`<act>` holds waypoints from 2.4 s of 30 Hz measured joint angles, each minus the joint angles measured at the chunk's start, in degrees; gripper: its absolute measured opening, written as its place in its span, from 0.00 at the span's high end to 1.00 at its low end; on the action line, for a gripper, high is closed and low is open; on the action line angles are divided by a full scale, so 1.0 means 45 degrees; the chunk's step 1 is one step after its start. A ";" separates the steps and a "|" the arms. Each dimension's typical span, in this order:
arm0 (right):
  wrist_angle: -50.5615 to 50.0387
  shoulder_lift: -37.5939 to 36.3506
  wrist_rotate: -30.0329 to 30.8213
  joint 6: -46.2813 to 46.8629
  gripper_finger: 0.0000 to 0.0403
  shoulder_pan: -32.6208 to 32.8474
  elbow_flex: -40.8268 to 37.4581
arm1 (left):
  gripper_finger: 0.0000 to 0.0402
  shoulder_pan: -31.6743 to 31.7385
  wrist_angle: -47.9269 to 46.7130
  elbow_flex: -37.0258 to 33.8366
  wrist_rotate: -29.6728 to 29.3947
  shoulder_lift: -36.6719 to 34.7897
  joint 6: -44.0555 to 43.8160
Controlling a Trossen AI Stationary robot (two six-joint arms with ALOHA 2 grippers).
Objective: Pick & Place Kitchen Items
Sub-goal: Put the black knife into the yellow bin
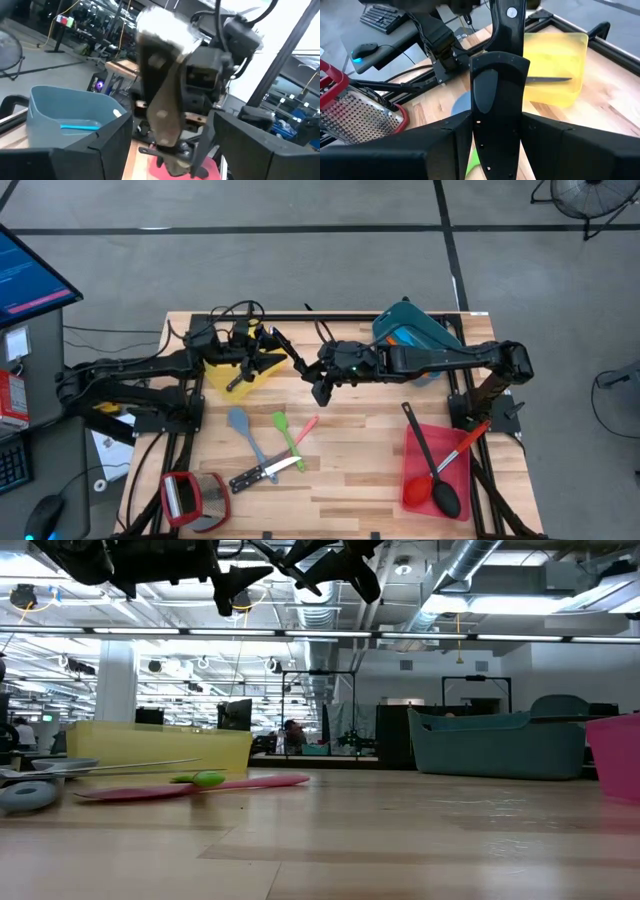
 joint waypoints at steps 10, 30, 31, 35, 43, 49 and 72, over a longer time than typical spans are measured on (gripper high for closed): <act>0.0111 0.0174 0.0000 -0.0062 0.66 -0.0011 0.0000 | 0.35 0.0000 0.1756 0.0000 -0.0224 0.0518 -0.0058; 0.0418 0.0151 0.0003 -0.0397 0.66 -0.0015 0.0000 | 0.80 0.0000 0.1768 0.0000 -0.0468 0.0522 -0.0045; 0.0390 0.0151 -0.0005 -0.0446 0.66 -0.0019 0.0000 | 0.83 -0.0008 0.1778 0.0000 -0.0470 0.0518 -0.0077; 0.0387 0.0151 -0.0002 -0.0426 0.66 -0.0019 0.0000 | 0.83 -0.0010 0.1781 0.0000 -0.0474 0.0518 -0.0269; 0.0378 0.0151 -0.0005 -0.0388 0.63 -0.0049 0.0000 | 0.83 -0.0005 0.1776 0.0000 -0.0475 0.0518 -0.0325; 0.0389 0.0126 -0.0010 -0.0344 0.47 -0.0058 0.0000 | 0.83 0.0000 0.1693 0.0000 -0.0465 0.0522 -0.0277; -0.2496 -0.3259 -0.0072 -0.0276 0.28 0.0584 0.0000 | 0.83 0.0015 -0.0600 0.0000 0.1219 0.0210 0.0273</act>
